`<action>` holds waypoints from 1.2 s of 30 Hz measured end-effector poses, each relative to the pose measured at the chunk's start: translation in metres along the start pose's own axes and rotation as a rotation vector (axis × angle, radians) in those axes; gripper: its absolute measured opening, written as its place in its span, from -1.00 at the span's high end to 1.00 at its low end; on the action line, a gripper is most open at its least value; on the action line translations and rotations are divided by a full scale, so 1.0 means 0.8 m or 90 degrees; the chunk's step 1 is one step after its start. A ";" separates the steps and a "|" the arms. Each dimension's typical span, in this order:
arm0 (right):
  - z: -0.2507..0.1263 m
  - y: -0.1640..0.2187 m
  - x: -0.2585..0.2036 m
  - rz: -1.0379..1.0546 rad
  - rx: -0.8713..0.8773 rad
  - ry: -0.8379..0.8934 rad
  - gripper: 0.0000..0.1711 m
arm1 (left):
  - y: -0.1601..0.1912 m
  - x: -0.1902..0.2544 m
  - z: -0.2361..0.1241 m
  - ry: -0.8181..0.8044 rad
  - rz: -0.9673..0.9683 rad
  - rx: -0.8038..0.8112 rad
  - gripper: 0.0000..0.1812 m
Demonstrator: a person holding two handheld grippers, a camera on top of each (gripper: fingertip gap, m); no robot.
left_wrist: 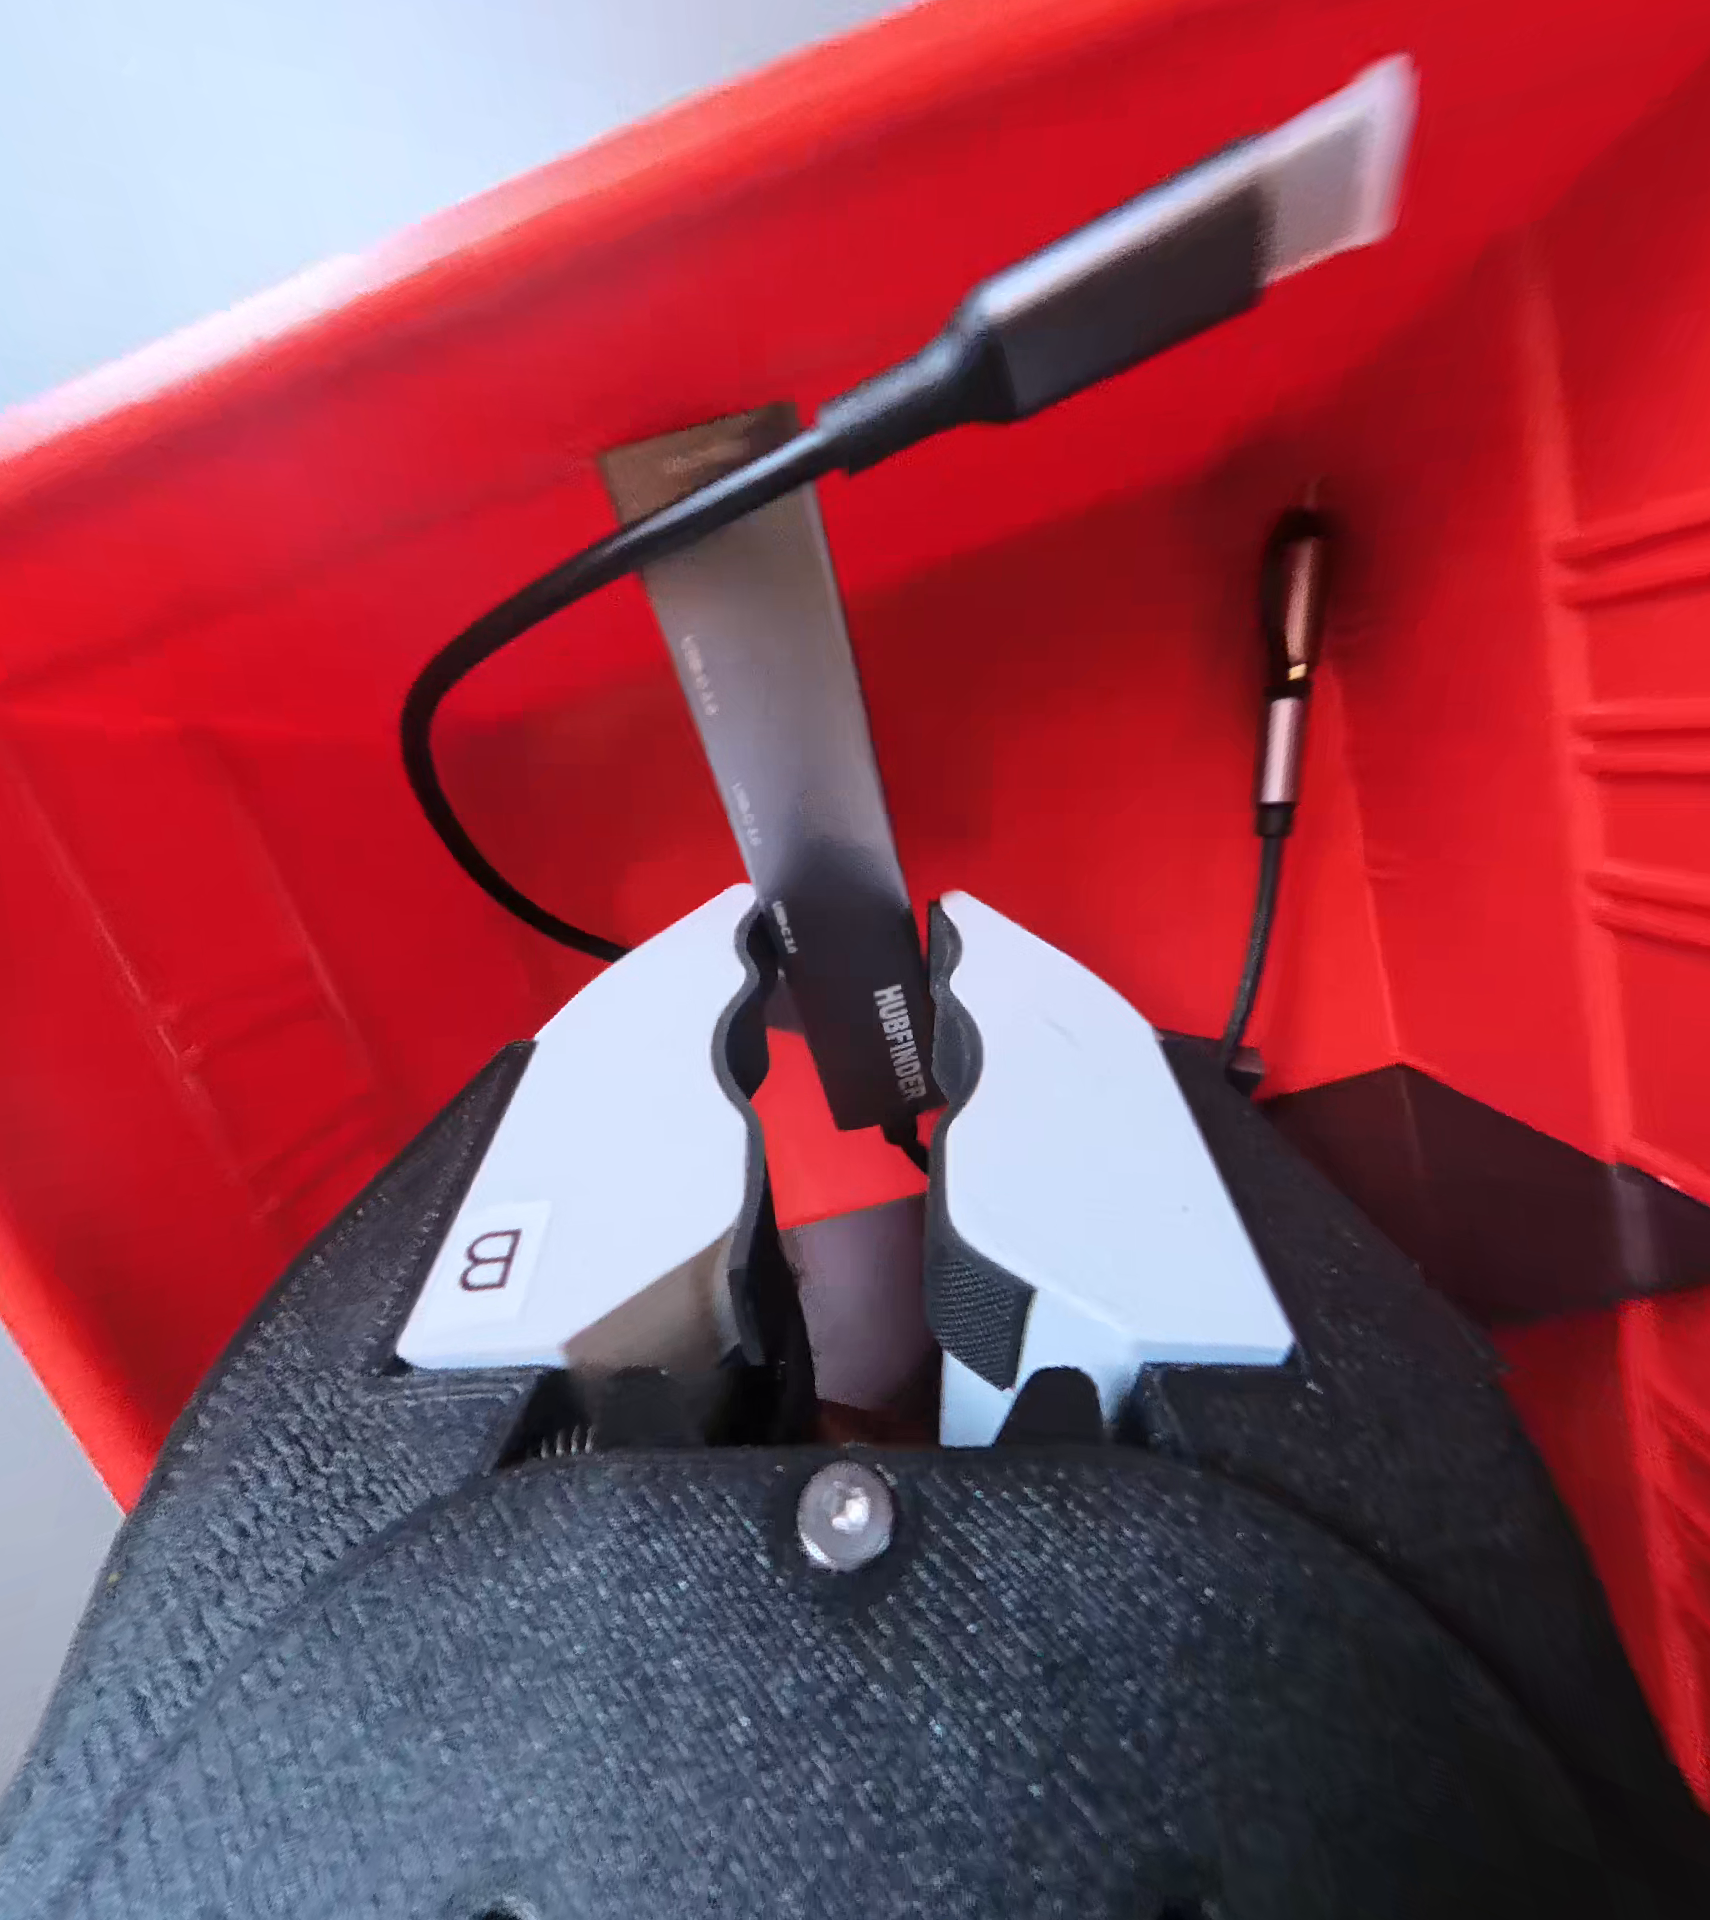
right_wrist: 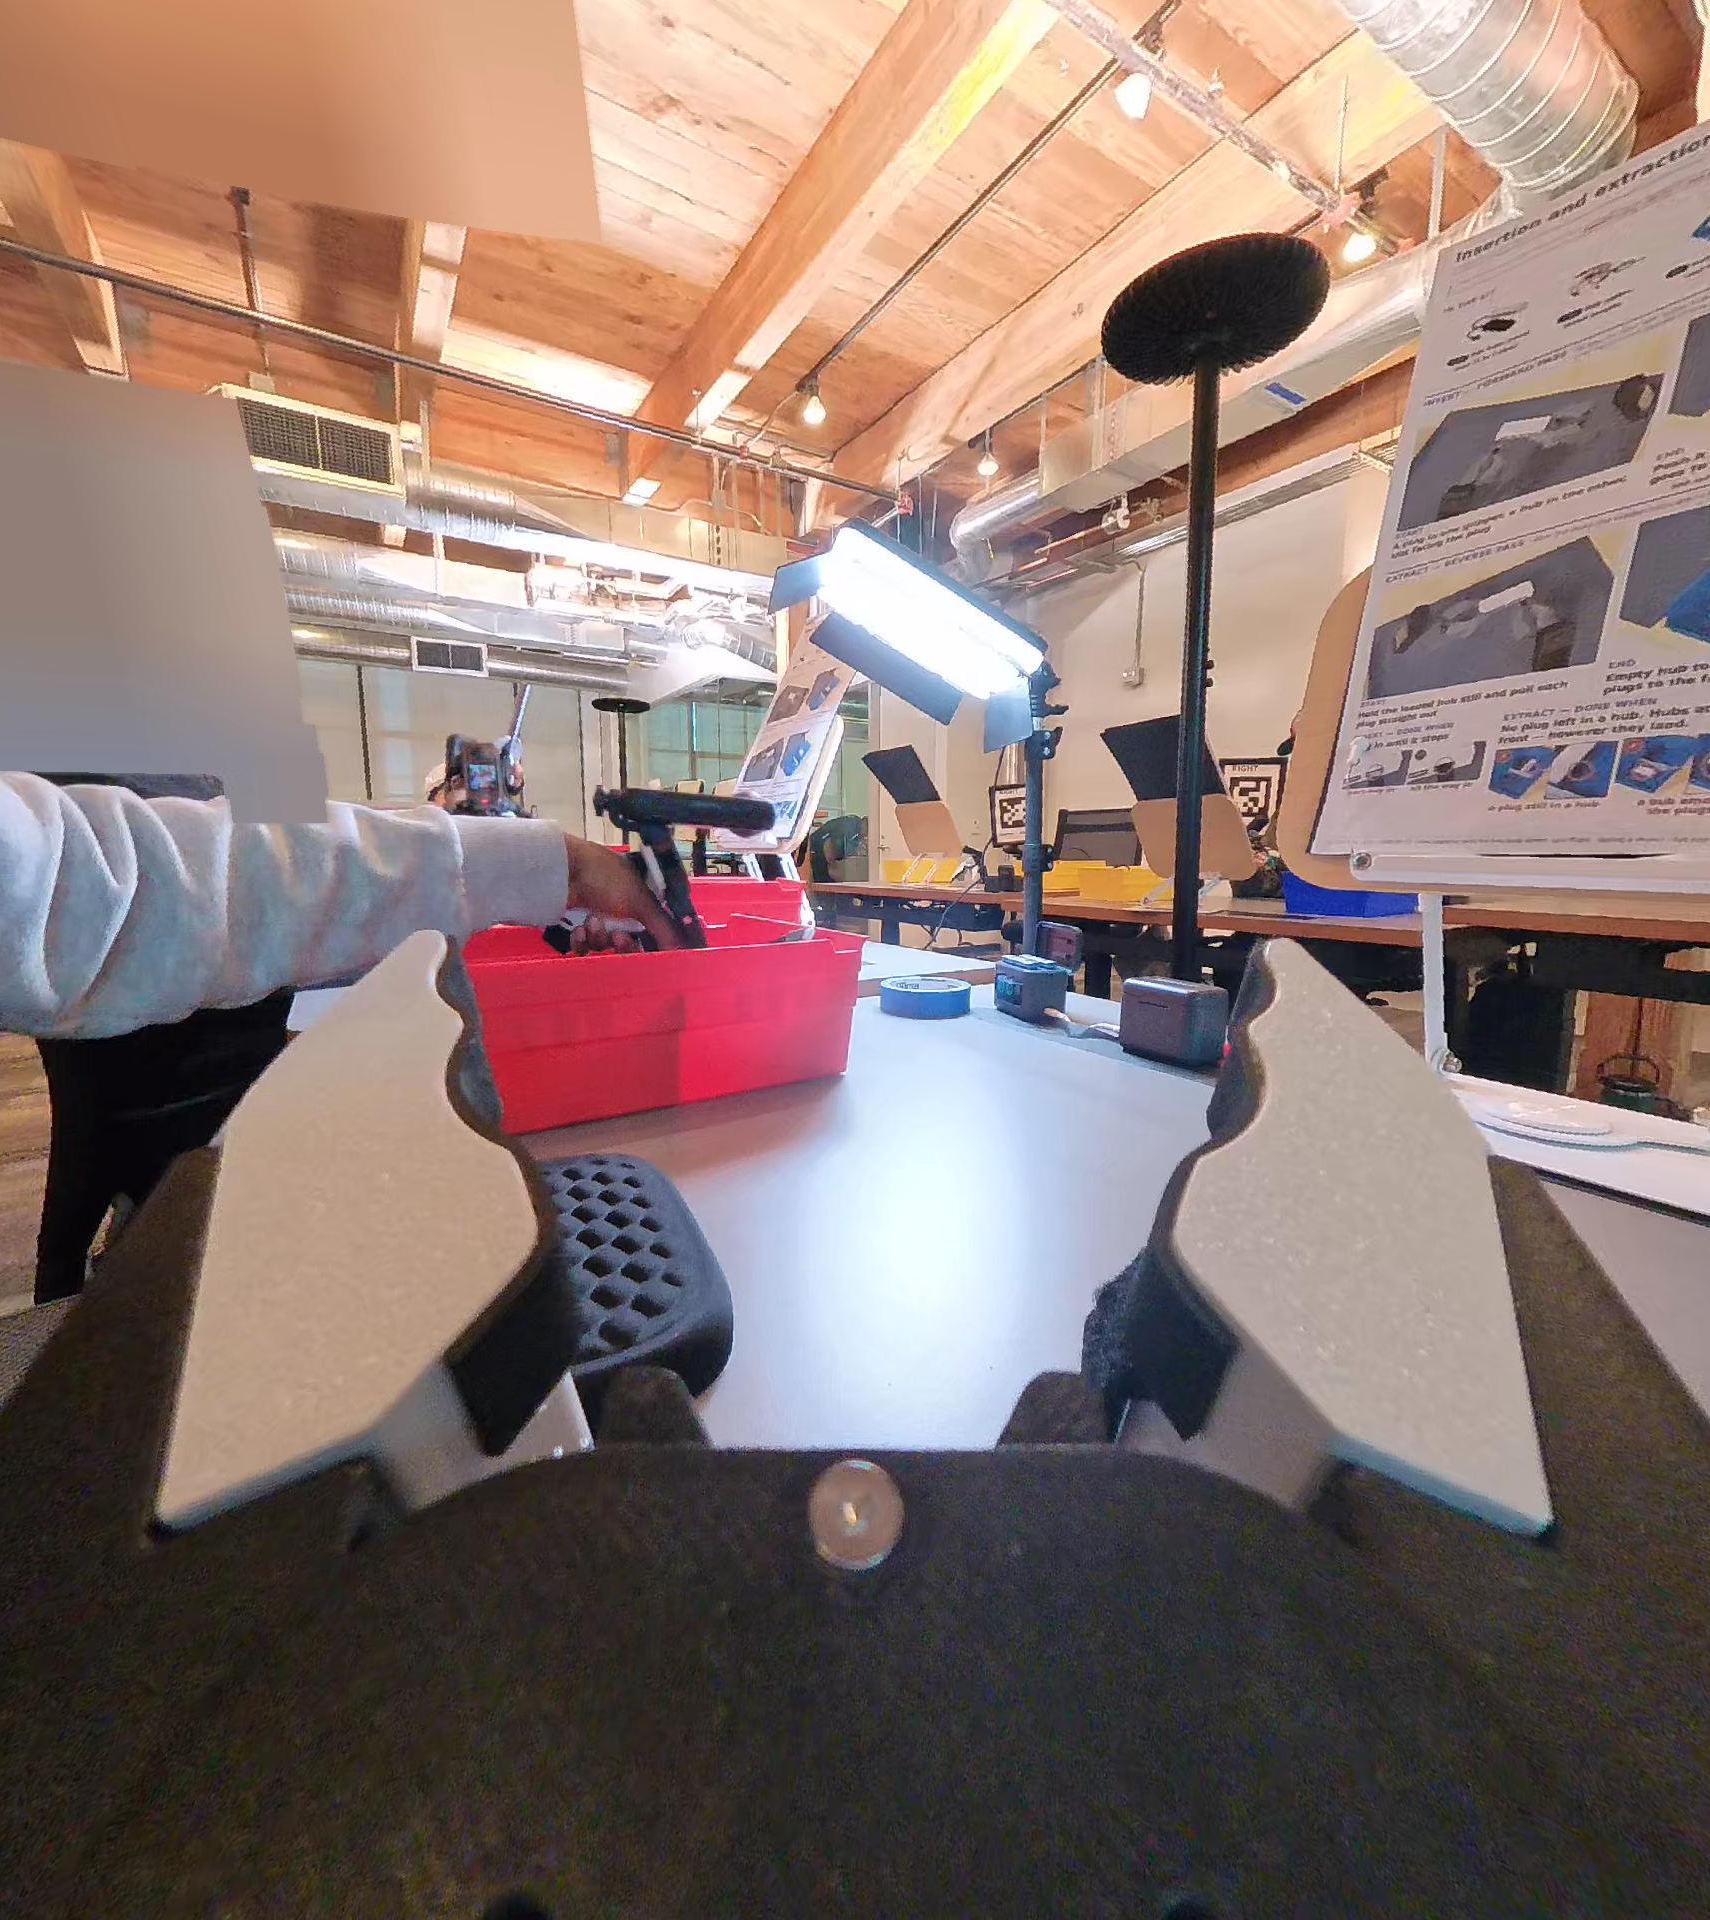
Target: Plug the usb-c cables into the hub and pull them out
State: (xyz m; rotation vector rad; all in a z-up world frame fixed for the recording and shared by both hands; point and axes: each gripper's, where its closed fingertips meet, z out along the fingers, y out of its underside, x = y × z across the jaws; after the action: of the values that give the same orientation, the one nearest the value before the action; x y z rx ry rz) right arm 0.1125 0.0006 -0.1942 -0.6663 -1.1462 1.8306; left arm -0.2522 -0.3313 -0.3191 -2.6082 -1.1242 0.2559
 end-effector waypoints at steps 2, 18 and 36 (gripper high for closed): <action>0.000 0.000 0.000 -0.001 0.000 -0.001 -0.56 | -0.010 0.009 -0.016 0.024 0.000 0.058 0.69; 0.001 0.002 -0.002 -0.008 -0.003 -0.002 -0.54 | -0.090 0.049 -0.230 -0.034 0.083 0.570 0.73; 0.000 0.000 -0.004 -0.017 0.001 -0.007 -0.47 | -0.089 0.307 -0.370 -0.358 0.529 0.845 0.73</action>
State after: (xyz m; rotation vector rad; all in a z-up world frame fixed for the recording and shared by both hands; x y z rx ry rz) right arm 0.1140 -0.0026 -0.1944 -0.6386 -1.1546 1.8150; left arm -0.0525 -0.1620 -0.0283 -1.5619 0.2118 1.3771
